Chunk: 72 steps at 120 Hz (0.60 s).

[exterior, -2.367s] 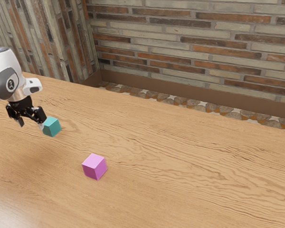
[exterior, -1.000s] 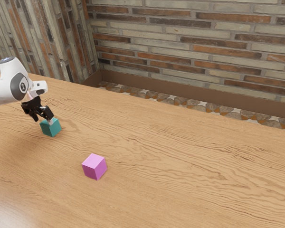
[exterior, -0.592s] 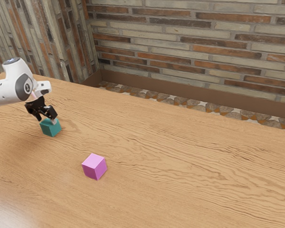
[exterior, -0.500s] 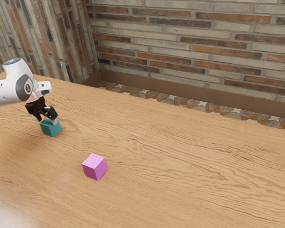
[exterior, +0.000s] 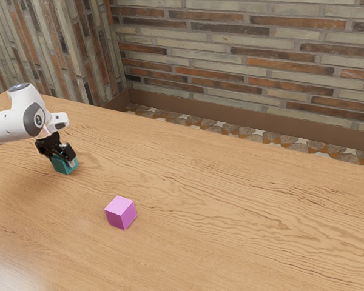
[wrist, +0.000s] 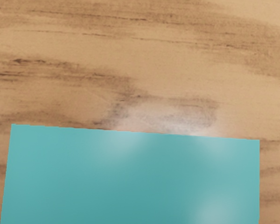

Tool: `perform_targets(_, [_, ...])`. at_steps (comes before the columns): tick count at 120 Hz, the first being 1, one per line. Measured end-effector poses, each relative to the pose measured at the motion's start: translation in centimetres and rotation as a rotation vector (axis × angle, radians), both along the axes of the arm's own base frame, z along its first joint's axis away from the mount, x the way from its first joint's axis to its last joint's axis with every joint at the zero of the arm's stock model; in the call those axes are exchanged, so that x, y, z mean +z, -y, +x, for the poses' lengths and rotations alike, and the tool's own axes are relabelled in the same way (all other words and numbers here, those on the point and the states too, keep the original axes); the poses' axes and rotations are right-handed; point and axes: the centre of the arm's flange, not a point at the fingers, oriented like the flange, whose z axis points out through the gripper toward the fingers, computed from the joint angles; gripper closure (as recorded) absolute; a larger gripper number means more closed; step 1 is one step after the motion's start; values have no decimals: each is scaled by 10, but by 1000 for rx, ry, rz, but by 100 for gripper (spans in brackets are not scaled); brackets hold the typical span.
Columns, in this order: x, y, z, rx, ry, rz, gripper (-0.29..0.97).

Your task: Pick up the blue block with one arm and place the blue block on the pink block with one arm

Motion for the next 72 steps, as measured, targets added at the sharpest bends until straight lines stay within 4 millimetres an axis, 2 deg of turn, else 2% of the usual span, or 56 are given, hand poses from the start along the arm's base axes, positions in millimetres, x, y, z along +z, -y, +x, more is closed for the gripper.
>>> perform_targets(12, [-1,0,0,-6,1,1,1])
perform_targets(31, [3,0,1,-16,6,9,28])
perform_targets(44, [6,2,1,-20,6,16,34])
perform_targets(48, [15,8,3,-28,12,26,35])
perform_targets(58, [66,42,-11,-50,25,60,35])
perform_targets(67, [121,104,-40,-80,37,93,35])
perform_targets(72, [142,140,-54,-95,43,108,36])
